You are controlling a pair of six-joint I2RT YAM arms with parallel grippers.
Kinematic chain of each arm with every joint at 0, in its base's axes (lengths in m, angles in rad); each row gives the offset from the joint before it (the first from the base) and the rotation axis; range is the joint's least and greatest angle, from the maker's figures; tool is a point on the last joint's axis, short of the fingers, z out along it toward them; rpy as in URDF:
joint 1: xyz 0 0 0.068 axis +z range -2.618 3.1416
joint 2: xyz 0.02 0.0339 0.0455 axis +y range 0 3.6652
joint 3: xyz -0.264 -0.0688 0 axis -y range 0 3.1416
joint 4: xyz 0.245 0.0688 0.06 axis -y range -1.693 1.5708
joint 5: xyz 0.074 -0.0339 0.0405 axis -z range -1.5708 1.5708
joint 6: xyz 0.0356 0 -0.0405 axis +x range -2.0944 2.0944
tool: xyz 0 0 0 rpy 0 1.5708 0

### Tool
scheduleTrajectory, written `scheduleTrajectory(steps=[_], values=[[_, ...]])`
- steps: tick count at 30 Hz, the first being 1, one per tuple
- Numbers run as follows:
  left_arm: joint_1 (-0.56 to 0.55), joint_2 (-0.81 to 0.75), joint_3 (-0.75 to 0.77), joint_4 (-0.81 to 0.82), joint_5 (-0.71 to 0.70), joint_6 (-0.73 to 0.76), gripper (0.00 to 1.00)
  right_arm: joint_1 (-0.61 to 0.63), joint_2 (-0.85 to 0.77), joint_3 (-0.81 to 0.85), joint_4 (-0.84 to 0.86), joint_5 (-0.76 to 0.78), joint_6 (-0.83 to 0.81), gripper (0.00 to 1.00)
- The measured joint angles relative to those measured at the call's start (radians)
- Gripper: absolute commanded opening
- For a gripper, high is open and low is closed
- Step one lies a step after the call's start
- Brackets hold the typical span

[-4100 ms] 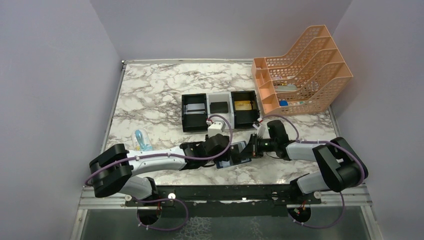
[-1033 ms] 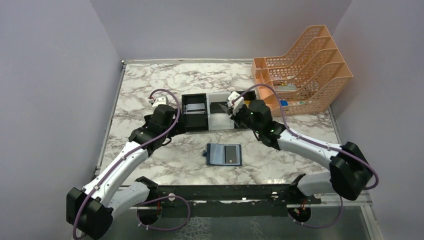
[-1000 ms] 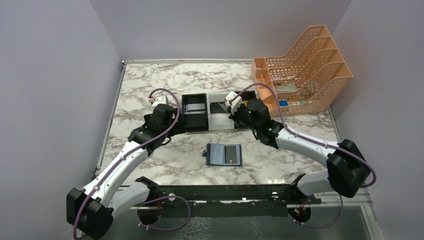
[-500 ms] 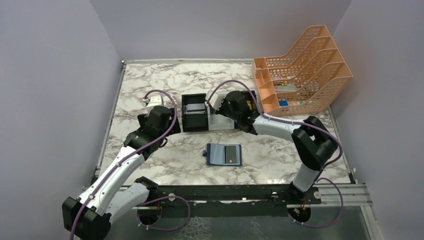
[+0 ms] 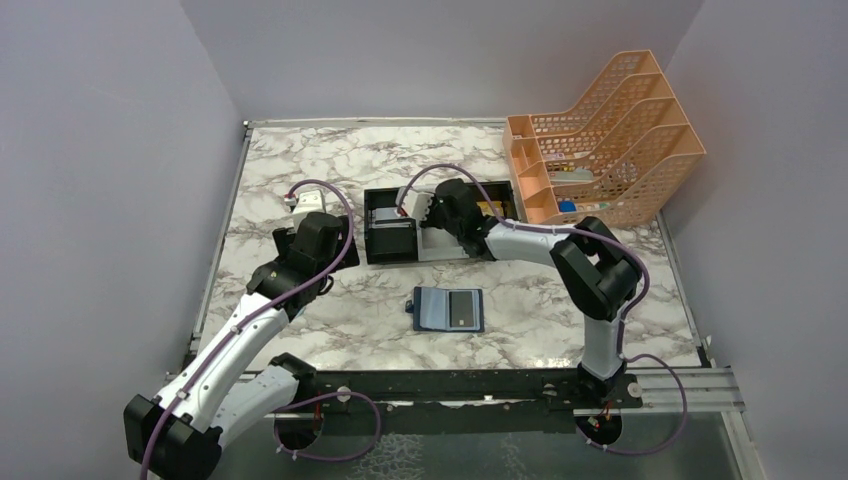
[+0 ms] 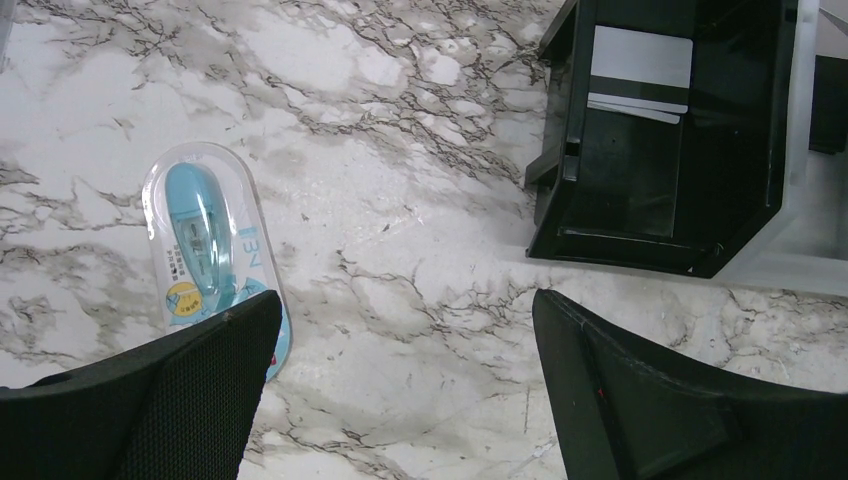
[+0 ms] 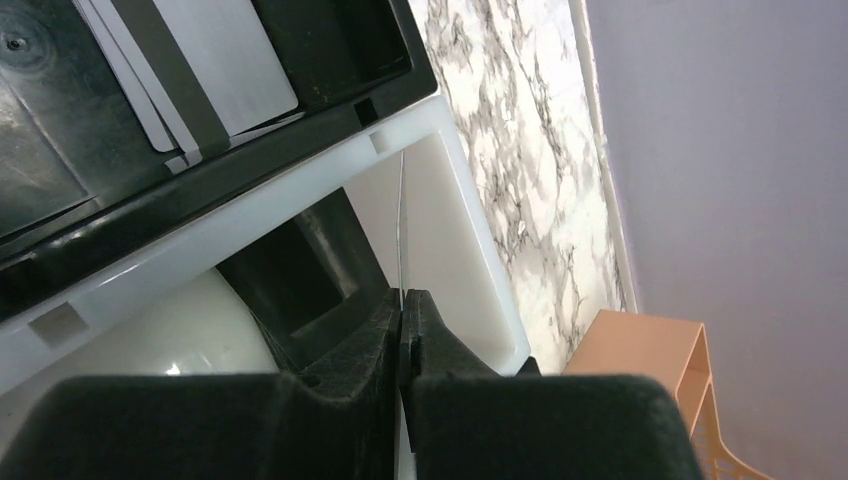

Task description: Take the credit cards out of the card holder

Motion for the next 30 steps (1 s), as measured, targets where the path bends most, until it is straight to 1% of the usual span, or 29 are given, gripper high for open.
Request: scheduleTrajectory(steps=[12, 15, 17, 21, 23, 28, 30], values=[[0.0, -0.011, 0.0, -0.005, -0.004, 0.002, 0.99, 0.0, 0.067, 0.019, 0.003, 0.0, -0.082, 0.02], [0.0, -0.013, 0.0, -0.005, -0.004, 0.003, 0.99, 0.0, 0.085, 0.027, 0.003, 0.0, -0.091, 0.04], [0.0, -0.017, 0.0, -0.005, -0.004, 0.003, 0.99, 0.0, 0.087, 0.027, 0.005, 0.0, -0.098, 0.06], [0.0, -0.023, 0.0, -0.006, -0.004, 0.003, 0.99, 0.0, 0.087, 0.027, 0.005, -0.001, -0.108, 0.18], [0.0, -0.023, 0.0, -0.006, -0.004, 0.003, 0.99, 0.0, 0.087, 0.027, 0.002, -0.002, -0.113, 0.21], [0.0, -0.023, 0.0, -0.006, -0.004, 0.003, 0.99, 0.0, 0.087, 0.027, -0.015, -0.017, -0.11, 0.23], [0.0, -0.023, 0.0, -0.006, -0.004, 0.003, 0.99, 0.0, 0.087, 0.027, -0.027, -0.024, -0.106, 0.3]])
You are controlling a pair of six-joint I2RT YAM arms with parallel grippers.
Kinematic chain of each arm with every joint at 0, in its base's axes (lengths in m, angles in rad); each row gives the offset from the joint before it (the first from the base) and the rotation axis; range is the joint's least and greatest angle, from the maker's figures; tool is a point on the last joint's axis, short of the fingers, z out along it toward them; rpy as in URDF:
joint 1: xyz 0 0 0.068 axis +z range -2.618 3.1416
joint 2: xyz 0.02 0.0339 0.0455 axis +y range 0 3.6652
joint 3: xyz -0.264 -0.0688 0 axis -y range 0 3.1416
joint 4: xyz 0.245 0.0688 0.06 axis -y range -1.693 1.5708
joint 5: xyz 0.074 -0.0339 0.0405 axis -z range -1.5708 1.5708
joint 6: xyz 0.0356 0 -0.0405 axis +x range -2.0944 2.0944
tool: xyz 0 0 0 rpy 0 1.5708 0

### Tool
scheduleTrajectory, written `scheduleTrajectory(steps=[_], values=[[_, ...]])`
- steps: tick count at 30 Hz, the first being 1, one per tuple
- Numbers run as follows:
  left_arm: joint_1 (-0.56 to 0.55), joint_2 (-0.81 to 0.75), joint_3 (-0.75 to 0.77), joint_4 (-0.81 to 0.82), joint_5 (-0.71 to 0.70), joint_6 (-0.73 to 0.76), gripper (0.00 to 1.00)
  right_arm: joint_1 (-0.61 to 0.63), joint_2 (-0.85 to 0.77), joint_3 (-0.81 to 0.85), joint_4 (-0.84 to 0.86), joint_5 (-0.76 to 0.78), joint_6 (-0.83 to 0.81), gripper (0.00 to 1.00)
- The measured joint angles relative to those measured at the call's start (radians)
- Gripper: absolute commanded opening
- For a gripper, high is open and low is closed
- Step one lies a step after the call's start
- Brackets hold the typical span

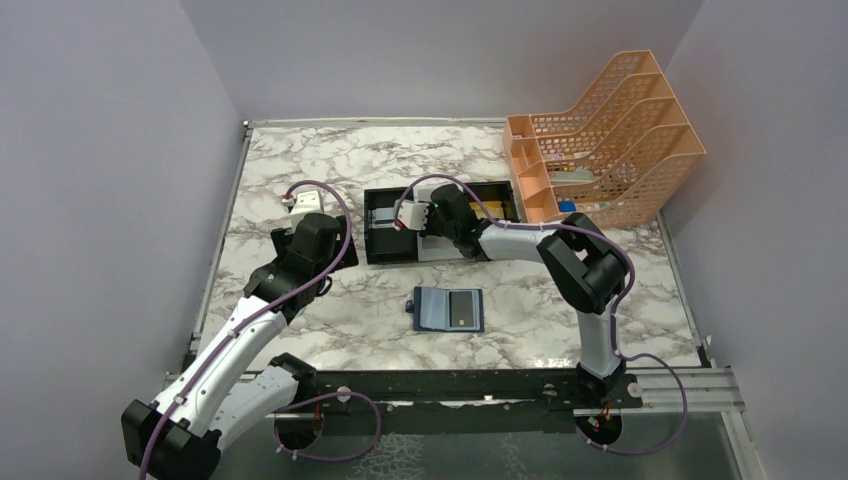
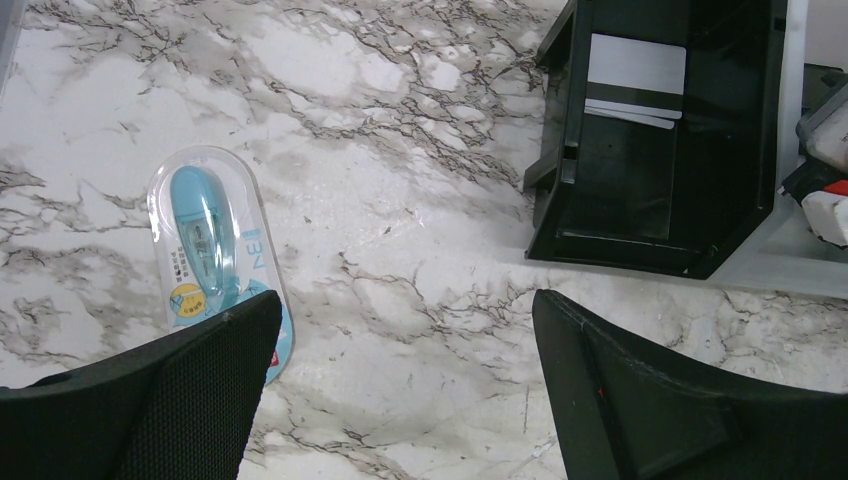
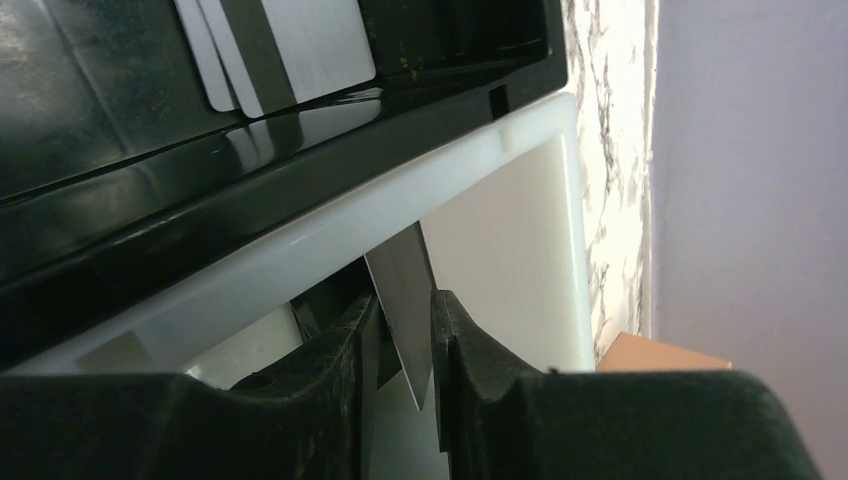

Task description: Take the credit cards out of the card holder

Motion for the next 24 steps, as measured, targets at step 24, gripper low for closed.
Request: scheduleTrajectory(steps=[24], values=[[0.0, 0.0, 0.0, 0.0, 0.035, 0.008, 0.99, 0.0, -0.252, -0.118, 0.042, -0.056, 0.24, 0.56]])
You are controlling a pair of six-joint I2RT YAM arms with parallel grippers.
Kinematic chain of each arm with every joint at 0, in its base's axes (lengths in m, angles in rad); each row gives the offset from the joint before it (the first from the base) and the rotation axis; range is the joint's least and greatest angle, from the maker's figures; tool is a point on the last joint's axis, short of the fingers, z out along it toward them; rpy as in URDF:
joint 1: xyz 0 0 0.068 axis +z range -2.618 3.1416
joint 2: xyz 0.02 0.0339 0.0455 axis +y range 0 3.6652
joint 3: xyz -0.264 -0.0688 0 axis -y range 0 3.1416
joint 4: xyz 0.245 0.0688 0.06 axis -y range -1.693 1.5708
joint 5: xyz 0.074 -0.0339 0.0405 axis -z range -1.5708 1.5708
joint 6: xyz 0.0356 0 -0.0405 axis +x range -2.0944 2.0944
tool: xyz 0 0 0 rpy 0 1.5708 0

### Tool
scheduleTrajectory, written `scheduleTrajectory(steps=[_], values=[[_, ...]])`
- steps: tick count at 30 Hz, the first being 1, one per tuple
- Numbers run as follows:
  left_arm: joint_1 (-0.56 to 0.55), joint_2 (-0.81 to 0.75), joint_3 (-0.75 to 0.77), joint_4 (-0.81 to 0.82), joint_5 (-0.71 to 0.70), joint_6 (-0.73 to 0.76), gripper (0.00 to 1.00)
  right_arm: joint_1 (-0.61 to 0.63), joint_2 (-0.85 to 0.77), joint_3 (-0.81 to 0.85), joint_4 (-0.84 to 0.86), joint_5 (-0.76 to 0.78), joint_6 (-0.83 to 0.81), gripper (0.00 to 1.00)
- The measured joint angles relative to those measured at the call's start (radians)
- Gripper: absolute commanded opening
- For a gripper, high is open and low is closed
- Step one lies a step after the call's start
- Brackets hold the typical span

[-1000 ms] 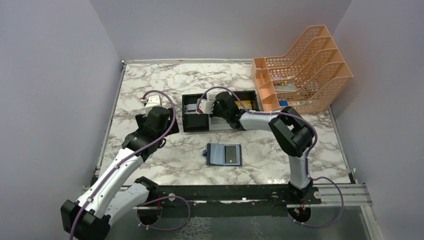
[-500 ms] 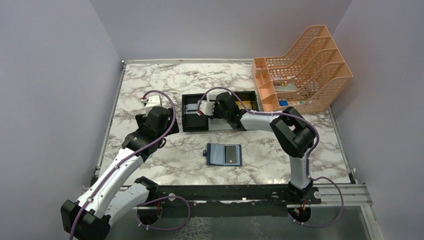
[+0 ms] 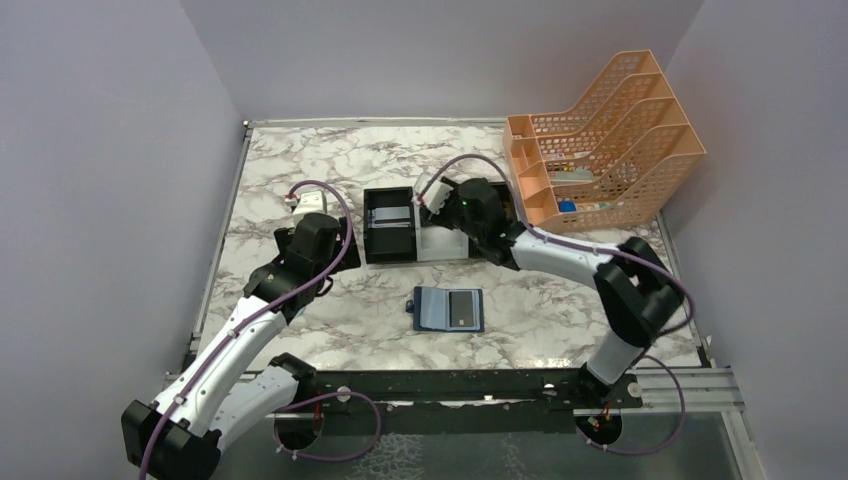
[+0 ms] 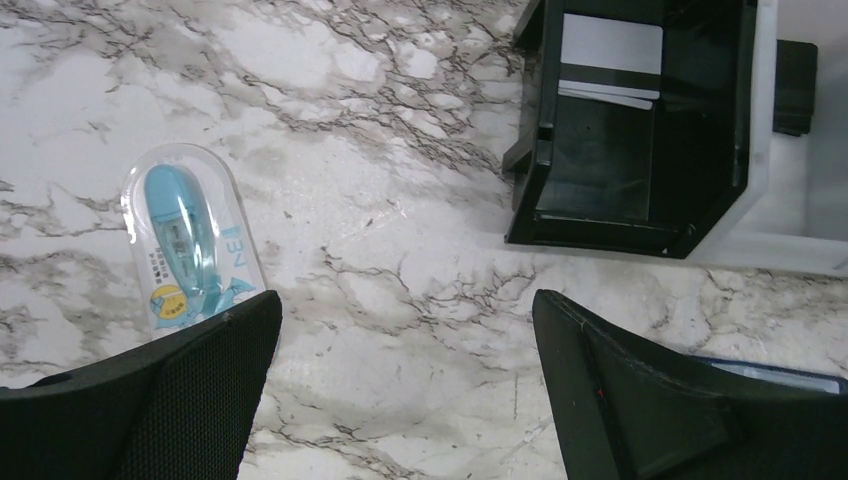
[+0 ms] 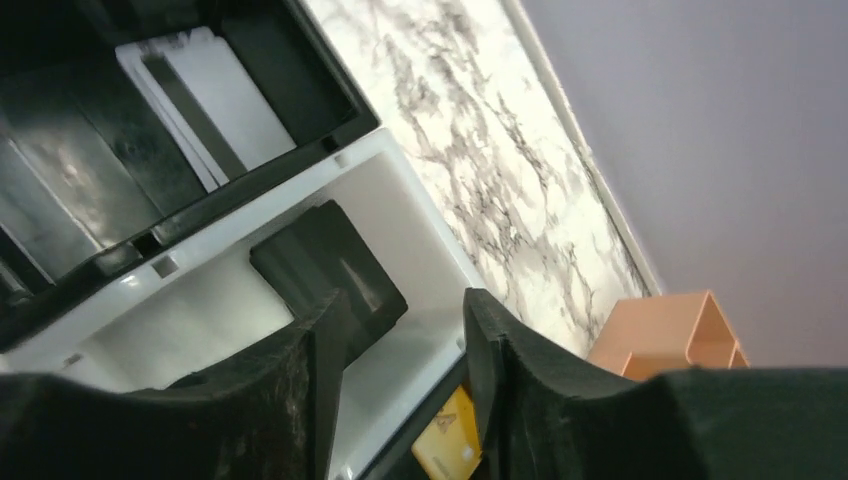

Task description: Take the credit cards out of the card holder

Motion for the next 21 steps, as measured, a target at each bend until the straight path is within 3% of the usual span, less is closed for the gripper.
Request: scheduleTrajectory(steps=[2, 6, 11, 17, 21], values=[[0.0, -0.002, 0.0, 0.001, 0.024, 0.003, 0.99, 0.0, -0.093, -0.064, 0.047, 0.024, 0.112, 0.65], [0.0, -0.031, 0.0, 0.02, 0.108, 0.009, 0.99, 0.0, -0.301, -0.219, 0.121, 0.101, 0.402, 0.68], [0.0, -0.122, -0.038, 0.094, 0.244, 0.006, 0.99, -0.003, -0.479, -0.34, 0.037, 0.114, 0.793, 0.71], [0.0, -0.202, -0.109, 0.198, 0.434, -0.045, 0.99, -0.003, -0.644, -0.508, -0.111, 0.017, 1.149, 0.71], [0.0, -0.214, -0.165, 0.295, 0.562, -0.113, 0.94, -0.003, -0.747, -0.624, -0.151, -0.086, 1.303, 0.68]])
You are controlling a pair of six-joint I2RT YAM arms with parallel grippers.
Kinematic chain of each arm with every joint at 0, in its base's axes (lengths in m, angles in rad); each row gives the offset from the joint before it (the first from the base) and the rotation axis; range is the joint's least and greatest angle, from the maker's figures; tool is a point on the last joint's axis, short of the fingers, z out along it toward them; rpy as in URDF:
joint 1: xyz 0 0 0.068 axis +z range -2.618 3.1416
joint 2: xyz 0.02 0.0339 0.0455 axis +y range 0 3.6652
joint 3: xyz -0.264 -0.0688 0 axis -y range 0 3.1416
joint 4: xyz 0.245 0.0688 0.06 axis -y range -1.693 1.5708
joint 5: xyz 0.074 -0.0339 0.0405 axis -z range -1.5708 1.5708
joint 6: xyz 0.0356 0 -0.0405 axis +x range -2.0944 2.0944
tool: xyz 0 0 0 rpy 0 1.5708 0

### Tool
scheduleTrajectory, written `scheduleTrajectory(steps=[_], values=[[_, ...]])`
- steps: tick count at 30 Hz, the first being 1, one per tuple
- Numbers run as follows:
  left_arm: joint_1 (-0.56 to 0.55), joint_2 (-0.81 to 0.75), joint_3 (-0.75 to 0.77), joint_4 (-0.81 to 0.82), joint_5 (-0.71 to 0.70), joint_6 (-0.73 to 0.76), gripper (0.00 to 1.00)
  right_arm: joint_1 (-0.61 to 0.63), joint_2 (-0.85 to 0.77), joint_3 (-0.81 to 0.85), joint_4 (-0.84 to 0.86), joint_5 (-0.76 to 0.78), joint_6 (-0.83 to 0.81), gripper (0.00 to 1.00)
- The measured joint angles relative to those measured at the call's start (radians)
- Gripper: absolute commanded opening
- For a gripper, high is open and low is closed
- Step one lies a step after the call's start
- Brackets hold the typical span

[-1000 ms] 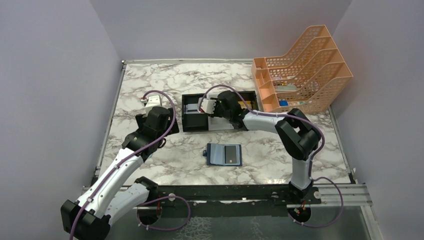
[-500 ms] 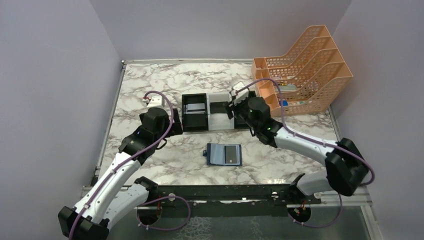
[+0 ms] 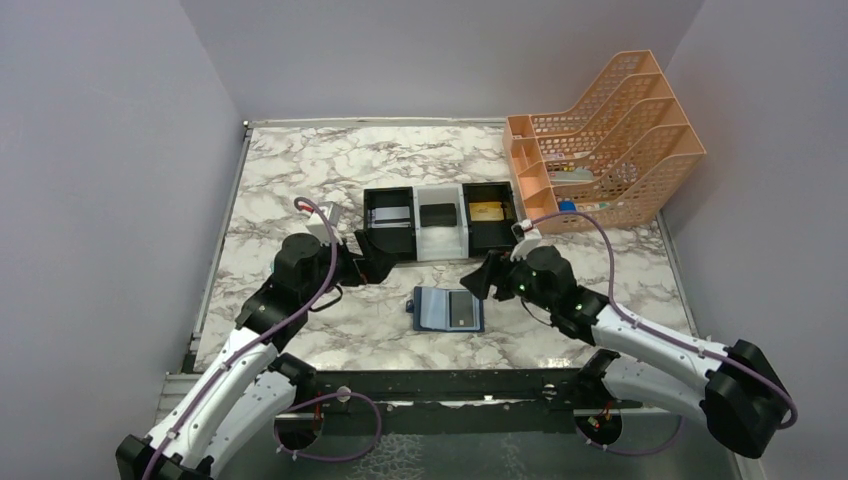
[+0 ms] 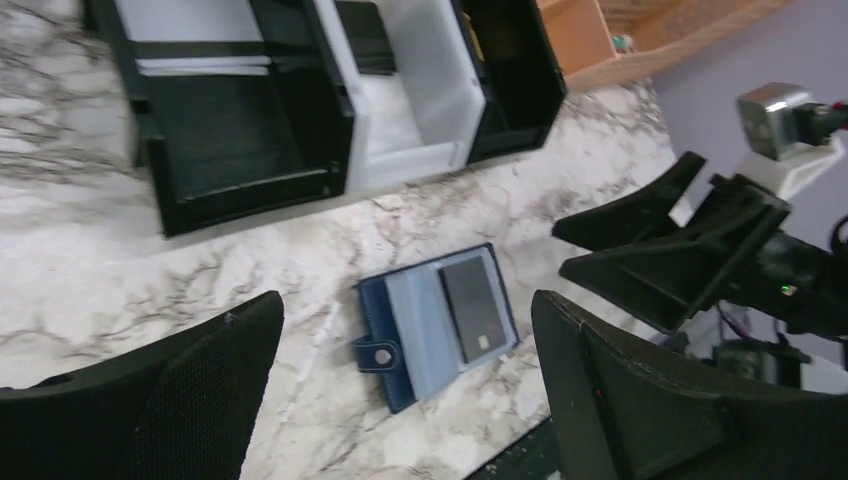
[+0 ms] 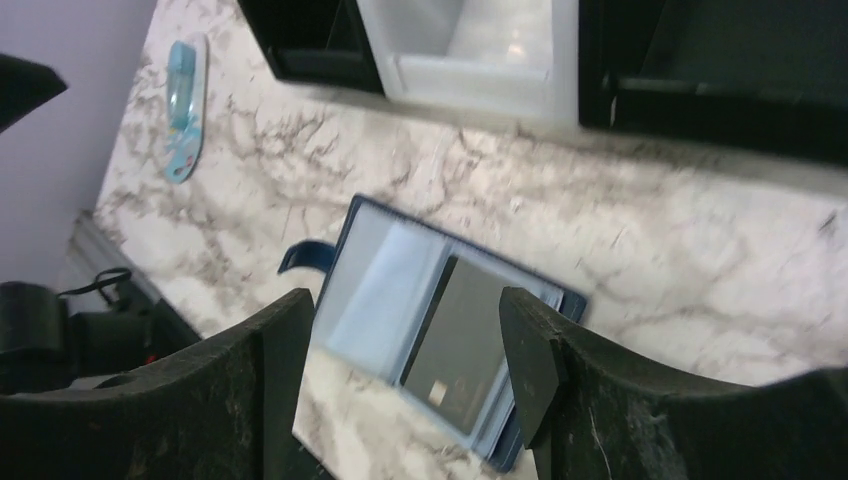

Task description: Take the credit cards out of the card holder

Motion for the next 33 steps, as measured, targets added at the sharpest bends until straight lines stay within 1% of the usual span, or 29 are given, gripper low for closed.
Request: scheduleTrajectory(steps=[4, 7, 10, 13, 14, 17, 19, 22, 25, 26, 28, 30, 31, 33], values=[[-0.005, 0.084, -0.029, 0.104, 0.145, -0.076, 0.91, 0.0, -0.064, -0.083, -0.018, -0.074, 0.126, 0.66], [-0.049, 0.181, -0.029, 0.154, 0.186, -0.1, 0.9, 0.0, -0.092, -0.101, -0.038, -0.084, 0.169, 0.66], [-0.169, 0.255, -0.021, 0.181, 0.176, -0.106, 0.82, 0.0, -0.104, -0.104, -0.068, -0.079, 0.218, 0.64], [-0.303, 0.342, 0.013, 0.204, 0.136, -0.108, 0.78, 0.0, -0.106, -0.104, -0.097, -0.07, 0.242, 0.59], [-0.341, 0.372, 0.024, 0.216, 0.12, -0.108, 0.77, 0.0, -0.105, -0.104, -0.105, -0.068, 0.245, 0.56], [-0.408, 0.45, 0.037, 0.254, 0.069, -0.11, 0.7, 0.0, -0.094, -0.102, -0.121, -0.067, 0.251, 0.5], [-0.431, 0.496, 0.037, 0.286, 0.043, -0.119, 0.64, 0.0, -0.075, -0.1, -0.13, -0.068, 0.257, 0.46], [-0.452, 0.568, 0.038, 0.33, 0.021, -0.135, 0.58, 0.0, -0.036, -0.097, -0.141, -0.069, 0.259, 0.42], [-0.465, 0.623, 0.037, 0.347, 0.0, -0.152, 0.55, 0.0, 0.004, -0.096, -0.141, -0.079, 0.259, 0.38], [-0.468, 0.634, 0.037, 0.353, -0.007, -0.156, 0.54, 0.0, 0.018, -0.095, -0.141, -0.084, 0.259, 0.37], [-0.474, 0.647, 0.031, 0.372, -0.021, -0.169, 0.51, 0.0, 0.039, -0.093, -0.14, -0.096, 0.259, 0.32], [-0.475, 0.659, 0.028, 0.388, -0.032, -0.177, 0.48, 0.0, 0.062, -0.087, -0.14, -0.106, 0.256, 0.31], [-0.475, 0.669, 0.028, 0.395, -0.036, -0.181, 0.46, 0.0, 0.074, -0.08, -0.14, -0.111, 0.255, 0.3], [-0.474, 0.697, 0.028, 0.415, -0.041, -0.191, 0.41, 0.0, 0.102, -0.063, -0.137, -0.125, 0.252, 0.26]])
